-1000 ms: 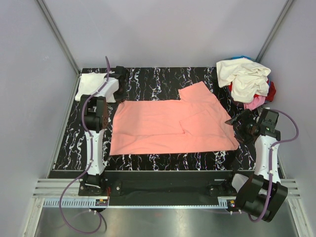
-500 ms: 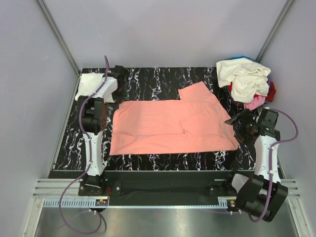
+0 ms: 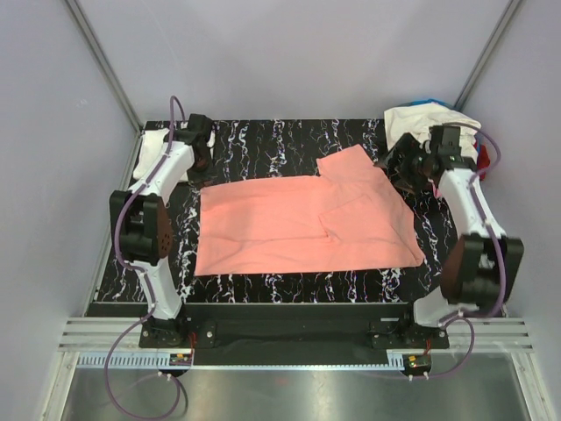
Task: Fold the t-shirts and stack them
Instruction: Fold the tshirt
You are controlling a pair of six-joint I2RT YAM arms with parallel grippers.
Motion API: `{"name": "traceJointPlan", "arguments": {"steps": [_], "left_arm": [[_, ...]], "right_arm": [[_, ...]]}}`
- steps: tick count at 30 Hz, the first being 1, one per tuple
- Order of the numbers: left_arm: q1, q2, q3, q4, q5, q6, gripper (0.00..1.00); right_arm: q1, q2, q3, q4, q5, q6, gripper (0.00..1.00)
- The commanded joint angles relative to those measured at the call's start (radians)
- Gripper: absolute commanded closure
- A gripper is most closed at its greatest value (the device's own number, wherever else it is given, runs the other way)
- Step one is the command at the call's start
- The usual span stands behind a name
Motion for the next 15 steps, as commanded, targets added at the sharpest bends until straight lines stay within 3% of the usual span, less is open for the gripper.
{"name": "traceJointPlan", "arguments": {"steps": [1,5,11,15], "left_arm": [[-0.009,-0.028,-0.055,0.033,0.060,0.053,1.00],[-0.017,-0.037,-0.081,0.058,0.094,0.053,1.00],[-0.018,-0.038,-0.091,0.062,0.134,0.048,1.00],[-0.018,-0.046,-0.117,0.078,0.172,0.038,1.00]], "right_arm": [[0.009,0.219,0.197,0.030,0.018,-0.032,0.04],[0.023,0.489,0.490,-0.014,0.020,-0.049,0.05],[0.106,0.988,1.191,-0.298,0.213,-0.132,0.08],[0.172,1.181,1.443,-0.358,0.303,-0.123,0.09]]}}
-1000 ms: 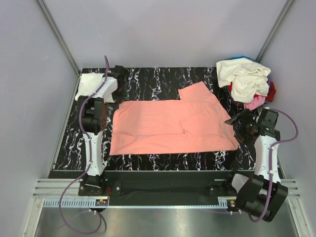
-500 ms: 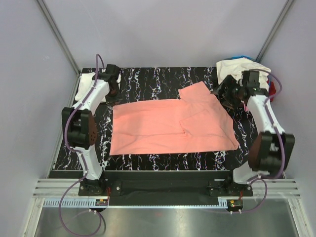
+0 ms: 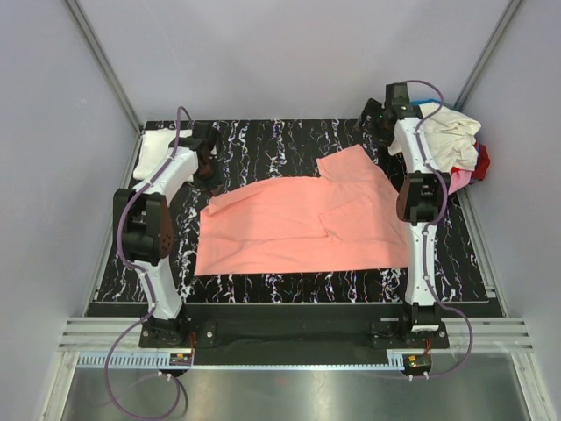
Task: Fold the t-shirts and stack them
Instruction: Fold the tshirt
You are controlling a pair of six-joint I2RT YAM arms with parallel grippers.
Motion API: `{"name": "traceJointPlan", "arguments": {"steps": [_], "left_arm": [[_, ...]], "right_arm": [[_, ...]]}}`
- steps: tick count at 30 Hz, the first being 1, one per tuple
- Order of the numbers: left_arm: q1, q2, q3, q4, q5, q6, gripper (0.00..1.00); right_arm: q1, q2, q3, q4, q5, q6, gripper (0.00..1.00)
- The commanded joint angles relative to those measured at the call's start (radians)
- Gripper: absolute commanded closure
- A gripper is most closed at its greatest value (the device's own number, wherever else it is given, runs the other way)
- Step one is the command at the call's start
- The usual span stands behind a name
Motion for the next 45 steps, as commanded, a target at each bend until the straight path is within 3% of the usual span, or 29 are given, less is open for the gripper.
{"name": "traceJointPlan", "arguments": {"steps": [1,6,15,25,28,31,39,45], "left_arm": [[-0.004,-0.042,-0.012,0.035,0.056,0.004,1.00],[-0.004,-0.043,-0.006,0.028,0.059,0.005,1.00],[-0.004,-0.048,-0.009,0.028,0.076,0.007,1.00],[-0.004,-0.048,-0.011,0.025,0.078,0.013,1.00],[-0.004,-0.048,-0.012,0.025,0.076,0.011,1.00],[-0.004,-0.046,-0.008,0.027,0.076,0.015,1.00],[-0.002,-0.064,0.017,0.032,0.073,0.013,1.00],[-0.002,-0.095,0.060,-0.001,0.064,0.010,1.00]], "right_arm": [[0.062,0.112,0.178,-0.128,0.155,-0.036,0.09],[0.121,0.150,0.163,-0.037,0.312,-0.102,0.08],[0.149,0.268,0.216,-0.095,0.470,-0.168,0.07],[0.160,0.291,0.216,-0.115,0.455,-0.173,0.67],[0.160,0.271,0.208,-0.108,0.450,-0.180,0.76],[0.160,0.216,0.197,-0.098,0.438,-0.183,1.00],[0.161,0.014,0.073,-0.075,0.417,-0.177,1.00],[0.163,-0.190,-0.129,-0.056,0.418,-0.137,1.00]]}}
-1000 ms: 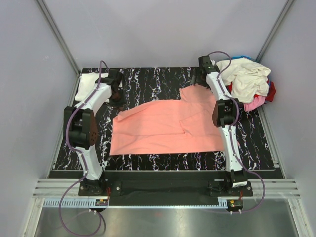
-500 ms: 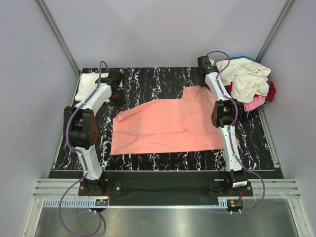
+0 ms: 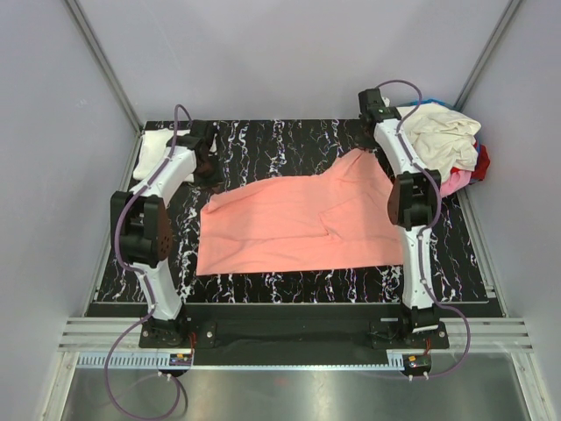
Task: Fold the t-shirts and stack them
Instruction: Fold the tshirt
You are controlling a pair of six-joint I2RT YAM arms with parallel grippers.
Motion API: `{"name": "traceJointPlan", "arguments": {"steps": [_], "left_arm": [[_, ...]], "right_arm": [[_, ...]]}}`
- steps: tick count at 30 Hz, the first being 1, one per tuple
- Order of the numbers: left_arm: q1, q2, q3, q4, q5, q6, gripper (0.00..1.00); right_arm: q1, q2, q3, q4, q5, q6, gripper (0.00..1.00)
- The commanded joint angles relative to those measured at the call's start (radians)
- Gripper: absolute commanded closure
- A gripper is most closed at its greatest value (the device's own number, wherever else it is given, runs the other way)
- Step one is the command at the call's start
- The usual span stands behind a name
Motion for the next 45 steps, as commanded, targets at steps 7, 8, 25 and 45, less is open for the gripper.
{"name": "traceJointPlan", "arguments": {"steps": [7,8,25,45], "left_arm": [[-0.002,-0.085,0.053,-0.005,-0.030,0.039,1.00],[-0.001,-0.083,0.050,-0.005,-0.050,0.043,1.00],[0.054,-0.180,-0.093,0.047,-0.185,0.062,1.00],[0.059,-0.272,-0.277,0.089,-0.182,0.063,1.00]], "right_arm": [[0.008,-0.403,-0.302,0.040,0.019,0.026,1.00],[0.008,-0.429,-0.330,0.043,0.028,0.029,1.00],[0.008,-0.776,-0.836,0.160,0.084,0.041,1.00],[0.008,-0.895,-1.044,0.147,0.159,0.085,1.00]]}}
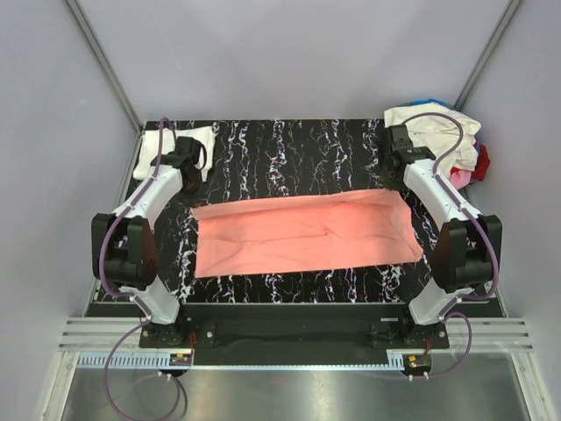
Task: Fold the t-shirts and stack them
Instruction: Fold the tshirt
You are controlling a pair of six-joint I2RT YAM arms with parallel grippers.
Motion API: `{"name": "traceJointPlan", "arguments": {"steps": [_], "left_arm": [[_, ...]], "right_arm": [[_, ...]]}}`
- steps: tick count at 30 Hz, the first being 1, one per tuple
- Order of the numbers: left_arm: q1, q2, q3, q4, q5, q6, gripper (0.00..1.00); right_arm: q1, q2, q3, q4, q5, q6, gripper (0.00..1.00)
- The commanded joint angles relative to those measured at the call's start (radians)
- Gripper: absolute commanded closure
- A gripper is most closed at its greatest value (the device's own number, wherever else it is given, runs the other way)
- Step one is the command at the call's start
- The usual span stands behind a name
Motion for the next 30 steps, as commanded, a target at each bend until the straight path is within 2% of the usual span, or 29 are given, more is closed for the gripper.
{"name": "traceJointPlan", "arguments": {"steps": [1,6,7,8,9,10,12,13,16,21,24,26,30], "left_arm": [[0.003,-0.077,-0.033,0.028,-0.039,0.011,1.00],[0.003,-0.119,-0.127,0.007,-0.041,-0.002,1.00],[0.003,-0.139,-0.144,0.002,-0.039,-0.007,0.95],[0.003,-0.148,-0.162,-0.002,-0.036,-0.012,0.85],[0.003,-0.160,-0.200,-0.011,-0.035,-0.024,0.58],[0.003,-0.186,-0.219,-0.012,-0.035,-0.028,0.50],[0.003,-0.225,-0.265,-0.024,-0.059,-0.054,0.40],[0.003,-0.235,-0.276,-0.025,-0.085,-0.061,0.38],[0.003,-0.259,-0.280,-0.036,-0.108,-0.075,0.35],[-0.031,-0.243,-0.253,-0.002,-0.051,-0.085,0.38],[-0.092,-0.201,-0.231,0.015,-0.036,-0.120,0.39],[-0.126,-0.168,-0.208,0.028,-0.035,-0.140,0.41],[-0.186,-0.063,-0.193,0.077,-0.008,-0.173,0.45]], "right_arm": [[0.006,-0.086,-0.061,0.010,0.055,0.035,1.00],[0.006,-0.163,-0.217,-0.005,0.055,0.128,0.98],[0.004,-0.174,-0.245,0.000,0.058,0.142,0.81],[0.004,-0.183,-0.270,0.006,0.054,0.152,0.60],[0.003,-0.192,-0.306,-0.002,0.064,0.190,0.48],[-0.007,-0.195,-0.323,-0.008,0.074,0.204,0.32],[-0.017,-0.206,-0.354,-0.011,0.083,0.228,0.20],[-0.023,-0.209,-0.356,-0.016,0.104,0.233,0.15],[-0.028,-0.234,-0.348,-0.031,0.109,0.228,0.14],[-0.025,-0.319,-0.382,-0.040,0.013,0.244,0.17],[-0.027,-0.352,-0.474,0.015,-0.128,0.274,0.17],[-0.028,-0.341,-0.537,0.085,-0.277,0.290,0.17],[-0.025,-0.263,-0.601,0.185,-0.464,0.328,0.21]]}}
